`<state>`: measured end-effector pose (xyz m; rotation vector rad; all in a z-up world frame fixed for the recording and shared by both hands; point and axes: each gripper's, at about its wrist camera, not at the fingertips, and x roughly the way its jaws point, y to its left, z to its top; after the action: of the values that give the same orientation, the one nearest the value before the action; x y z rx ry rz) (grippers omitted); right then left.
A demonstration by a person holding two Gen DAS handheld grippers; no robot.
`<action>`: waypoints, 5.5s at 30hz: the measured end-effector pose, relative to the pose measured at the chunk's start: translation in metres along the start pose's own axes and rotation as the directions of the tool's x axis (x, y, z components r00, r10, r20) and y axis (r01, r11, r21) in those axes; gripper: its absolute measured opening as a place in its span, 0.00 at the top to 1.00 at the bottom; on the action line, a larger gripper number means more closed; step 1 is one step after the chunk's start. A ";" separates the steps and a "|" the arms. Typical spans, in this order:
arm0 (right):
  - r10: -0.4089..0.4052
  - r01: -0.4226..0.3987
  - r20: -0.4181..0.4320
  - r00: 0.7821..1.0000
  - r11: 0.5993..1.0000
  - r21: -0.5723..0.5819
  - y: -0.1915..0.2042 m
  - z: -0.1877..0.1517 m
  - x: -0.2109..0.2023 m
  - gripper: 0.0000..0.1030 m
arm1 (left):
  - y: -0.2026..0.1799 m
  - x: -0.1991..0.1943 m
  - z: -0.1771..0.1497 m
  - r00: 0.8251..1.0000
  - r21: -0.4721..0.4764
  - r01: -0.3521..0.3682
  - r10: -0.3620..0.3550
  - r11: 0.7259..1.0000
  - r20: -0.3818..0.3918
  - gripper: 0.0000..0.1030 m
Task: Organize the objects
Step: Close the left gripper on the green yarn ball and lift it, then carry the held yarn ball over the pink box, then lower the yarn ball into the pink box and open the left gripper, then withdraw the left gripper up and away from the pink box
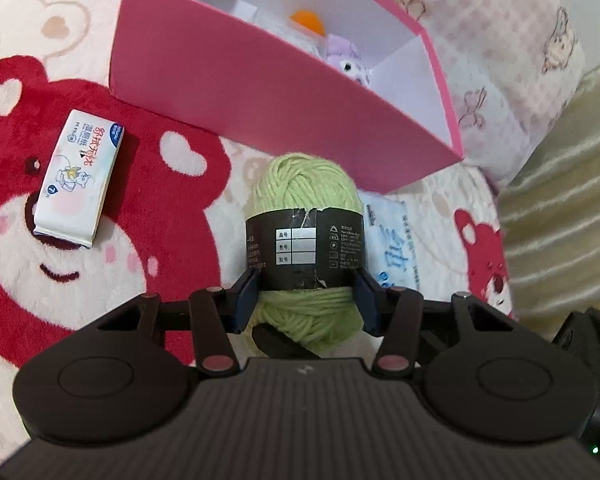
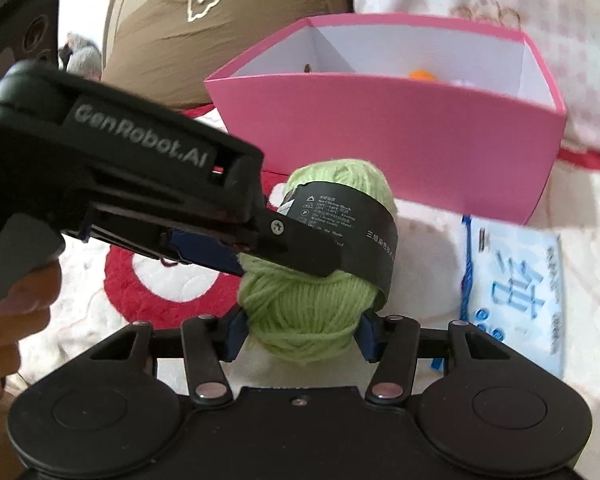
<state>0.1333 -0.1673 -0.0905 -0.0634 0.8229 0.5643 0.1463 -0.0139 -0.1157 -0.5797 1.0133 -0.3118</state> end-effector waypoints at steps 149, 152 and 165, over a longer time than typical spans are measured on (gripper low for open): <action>-0.064 0.077 -0.151 0.986 0.994 0.083 -0.085 0.175 0.083 0.36 | -0.011 0.035 0.193 0.972 0.019 -0.233 0.233 0.972 -0.013 0.56; -0.068 0.078 -0.155 0.986 0.995 0.062 -0.086 0.171 0.080 0.37 | -0.005 0.048 0.190 0.970 0.048 -0.240 0.242 0.970 -0.037 0.50; -0.004 0.001 -0.151 0.988 1.000 -0.016 -0.095 0.159 0.074 0.57 | -0.012 0.070 0.183 0.989 -0.016 -0.143 0.142 0.990 -0.042 0.53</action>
<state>0.3279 -0.1723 -0.0492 -0.1234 0.9661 0.5685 0.3395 -0.0019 -0.0852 -0.5163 1.0918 -0.1883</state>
